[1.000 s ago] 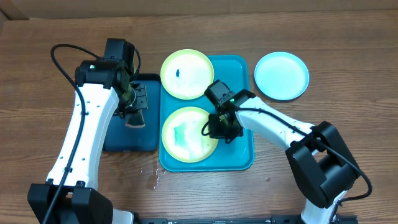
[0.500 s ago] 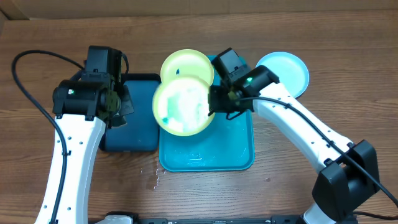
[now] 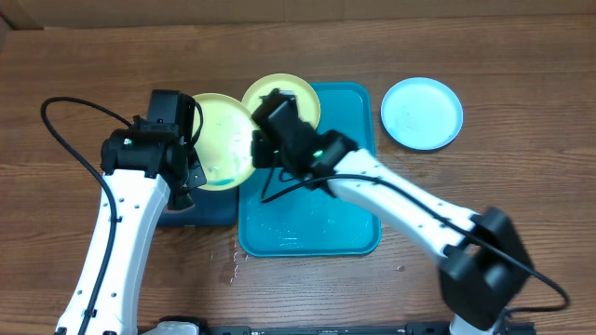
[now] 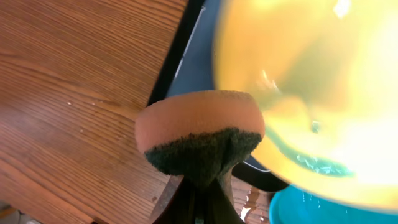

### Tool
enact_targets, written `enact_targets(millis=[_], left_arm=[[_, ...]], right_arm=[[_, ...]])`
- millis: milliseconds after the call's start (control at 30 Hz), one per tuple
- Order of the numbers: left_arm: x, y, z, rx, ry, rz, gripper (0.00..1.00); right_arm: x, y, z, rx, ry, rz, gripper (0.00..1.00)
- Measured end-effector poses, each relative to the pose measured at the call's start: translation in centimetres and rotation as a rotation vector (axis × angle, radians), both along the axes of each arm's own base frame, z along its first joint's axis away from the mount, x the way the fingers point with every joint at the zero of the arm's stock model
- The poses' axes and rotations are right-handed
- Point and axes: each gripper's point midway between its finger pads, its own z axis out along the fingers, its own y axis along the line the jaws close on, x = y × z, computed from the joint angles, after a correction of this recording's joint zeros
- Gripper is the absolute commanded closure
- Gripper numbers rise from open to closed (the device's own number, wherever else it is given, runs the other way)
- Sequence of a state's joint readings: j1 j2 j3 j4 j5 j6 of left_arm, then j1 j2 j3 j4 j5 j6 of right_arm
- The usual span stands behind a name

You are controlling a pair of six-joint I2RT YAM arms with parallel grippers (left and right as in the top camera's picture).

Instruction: Clean dirty plates on tray and stack at the side

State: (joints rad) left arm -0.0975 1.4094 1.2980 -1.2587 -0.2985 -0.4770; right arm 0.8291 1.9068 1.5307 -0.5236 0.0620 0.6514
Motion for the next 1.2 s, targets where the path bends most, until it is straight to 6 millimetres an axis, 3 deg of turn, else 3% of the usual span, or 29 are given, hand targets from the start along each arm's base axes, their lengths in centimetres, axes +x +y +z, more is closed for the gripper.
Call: enact_targets(millis=[200, 300, 367, 500, 800, 1200], left_arm=[[0.1, -0.3, -0.4, -0.016, -0.003, 0.000, 0.96], [0.3, -0.6, -0.4, -0.034, -0.009, -0.003, 0.96], [0.3, -0.7, -0.5, -0.040, -0.008, -0.004, 0.96], [0.2, -0.8, -0.6, -0.046, -0.006, -0.006, 0.96], [0.2, -0.9, -0.6, -0.053, -0.004, -0.007, 0.96], [0.2, -0.9, -0.8, -0.053, -0.002, -0.007, 0.96]], right_arm=[[0.9, 2.8, -3.6, -0.034, -0.074, -0.008, 0.96], [2.3, 4.1, -3.7, -0.013, -0.156, 0.006, 0.96], [3.3, 4.8, -2.9, 0.004, -0.224, 0.023, 0.96], [5.0, 6.4, 0.7, 0.043, -0.420, 0.087, 0.96], [6.6, 7.8, 6.1, -0.021, -0.760, 0.213, 0.96], [5.8, 7.4, 13.4, -0.093, -1.009, 0.218, 0.96]])
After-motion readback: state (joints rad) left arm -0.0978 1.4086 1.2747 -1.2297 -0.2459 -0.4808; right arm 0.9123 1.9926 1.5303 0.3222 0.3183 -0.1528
